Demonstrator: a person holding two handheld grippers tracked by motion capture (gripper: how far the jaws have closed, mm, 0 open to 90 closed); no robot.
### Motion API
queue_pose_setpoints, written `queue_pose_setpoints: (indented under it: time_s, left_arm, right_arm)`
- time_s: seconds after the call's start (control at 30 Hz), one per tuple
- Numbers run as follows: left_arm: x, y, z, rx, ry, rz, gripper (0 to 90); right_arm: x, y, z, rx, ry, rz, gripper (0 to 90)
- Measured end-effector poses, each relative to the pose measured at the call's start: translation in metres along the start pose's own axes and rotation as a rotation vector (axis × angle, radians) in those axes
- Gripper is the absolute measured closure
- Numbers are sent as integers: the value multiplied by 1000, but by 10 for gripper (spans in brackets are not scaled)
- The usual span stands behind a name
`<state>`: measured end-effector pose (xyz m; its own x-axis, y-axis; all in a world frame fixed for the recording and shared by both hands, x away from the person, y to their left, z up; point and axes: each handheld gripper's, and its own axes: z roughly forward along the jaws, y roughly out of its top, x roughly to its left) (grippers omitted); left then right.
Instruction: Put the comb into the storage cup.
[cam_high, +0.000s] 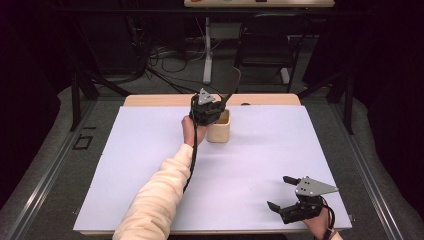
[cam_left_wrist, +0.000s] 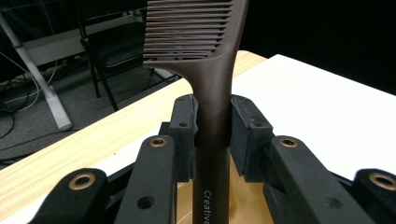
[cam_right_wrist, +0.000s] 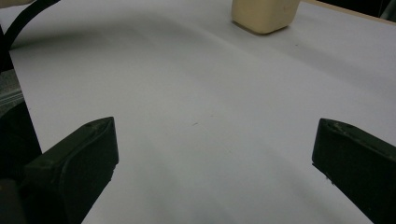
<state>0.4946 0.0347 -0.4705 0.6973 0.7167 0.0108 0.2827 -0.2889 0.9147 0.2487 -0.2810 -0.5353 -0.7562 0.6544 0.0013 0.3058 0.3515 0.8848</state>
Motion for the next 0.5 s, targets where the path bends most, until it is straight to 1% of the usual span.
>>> queue_pose_setpoints:
  time_s: [0.5]
  left_arm:
    - [0,-4,1,12,-6,-3,721]
  right_arm:
    - [0,0,0,0,0,0,0]
